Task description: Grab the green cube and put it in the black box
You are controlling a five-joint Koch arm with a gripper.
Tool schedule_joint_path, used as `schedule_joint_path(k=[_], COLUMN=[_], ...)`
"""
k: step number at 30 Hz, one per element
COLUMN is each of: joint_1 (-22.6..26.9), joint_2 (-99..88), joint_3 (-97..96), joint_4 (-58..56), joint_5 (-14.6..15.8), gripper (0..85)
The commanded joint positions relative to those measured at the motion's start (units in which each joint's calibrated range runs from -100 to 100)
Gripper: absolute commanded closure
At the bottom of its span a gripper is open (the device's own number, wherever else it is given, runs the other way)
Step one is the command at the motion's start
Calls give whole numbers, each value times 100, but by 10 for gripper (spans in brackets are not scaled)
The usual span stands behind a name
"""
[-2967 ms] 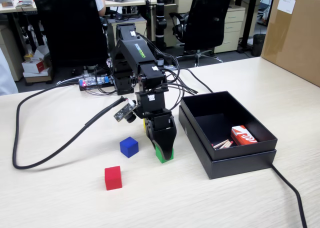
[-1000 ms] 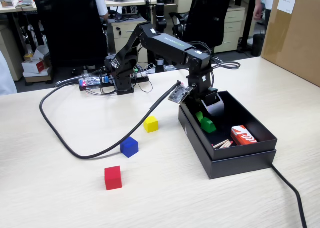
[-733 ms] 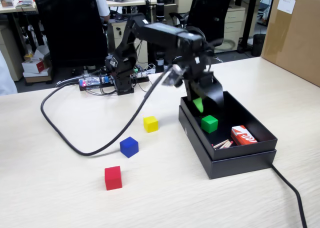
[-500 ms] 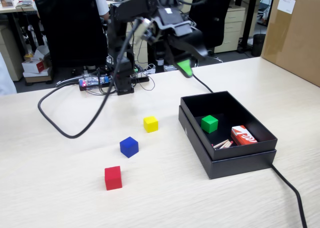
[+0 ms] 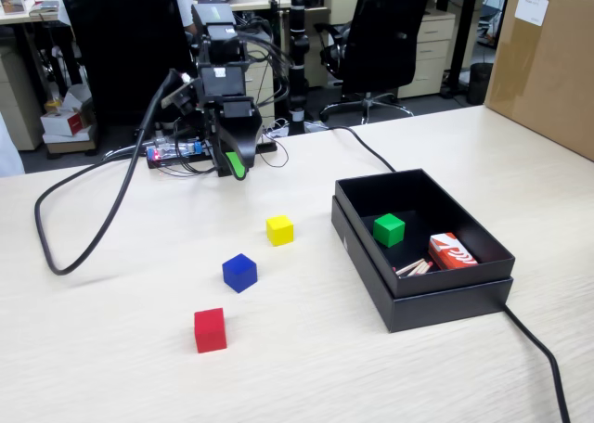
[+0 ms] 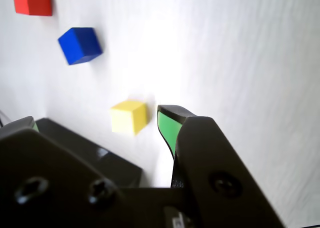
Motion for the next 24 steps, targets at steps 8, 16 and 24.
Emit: schedule_joint_path(k=[8,16,24], joint_1=[10,-83,-68], joint_2=[-978,-1036,-1036], joint_3=[-1176,-2835,-4449], joint_4=[800,2658,4083], joint_5=[132,-39,-195], gripper=[352,341,338])
